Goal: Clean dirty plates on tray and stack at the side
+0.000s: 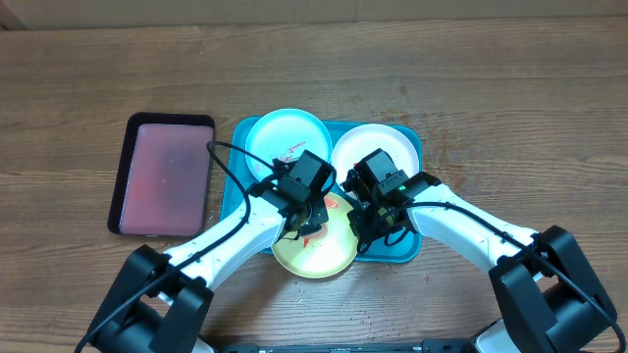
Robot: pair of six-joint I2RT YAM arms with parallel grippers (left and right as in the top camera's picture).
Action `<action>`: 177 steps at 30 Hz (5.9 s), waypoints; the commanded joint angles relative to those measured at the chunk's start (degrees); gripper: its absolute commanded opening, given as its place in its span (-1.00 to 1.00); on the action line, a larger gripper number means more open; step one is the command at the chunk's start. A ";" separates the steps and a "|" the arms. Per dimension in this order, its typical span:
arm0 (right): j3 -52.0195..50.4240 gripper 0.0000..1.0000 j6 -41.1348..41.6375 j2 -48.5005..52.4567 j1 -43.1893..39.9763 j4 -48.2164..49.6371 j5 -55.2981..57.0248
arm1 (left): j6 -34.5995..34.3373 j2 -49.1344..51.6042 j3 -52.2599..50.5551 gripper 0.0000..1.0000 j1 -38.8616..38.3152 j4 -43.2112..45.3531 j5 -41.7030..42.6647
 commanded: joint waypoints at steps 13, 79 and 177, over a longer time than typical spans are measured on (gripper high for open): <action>1.09 -0.61 -0.02 0.28 0.26 0.00 1.66 | 2.36 0.04 0.98 -0.92 -5.90 -2.82 4.33; 1.09 -0.61 0.15 0.28 0.22 -2.32 3.58 | 20.24 -0.50 11.78 -0.92 -0.17 -10.60 -4.72; 25.20 -0.93 0.13 -4.04 22.18 -6.86 76.83 | 45.38 12.02 15.41 -0.92 41.07 -10.51 0.79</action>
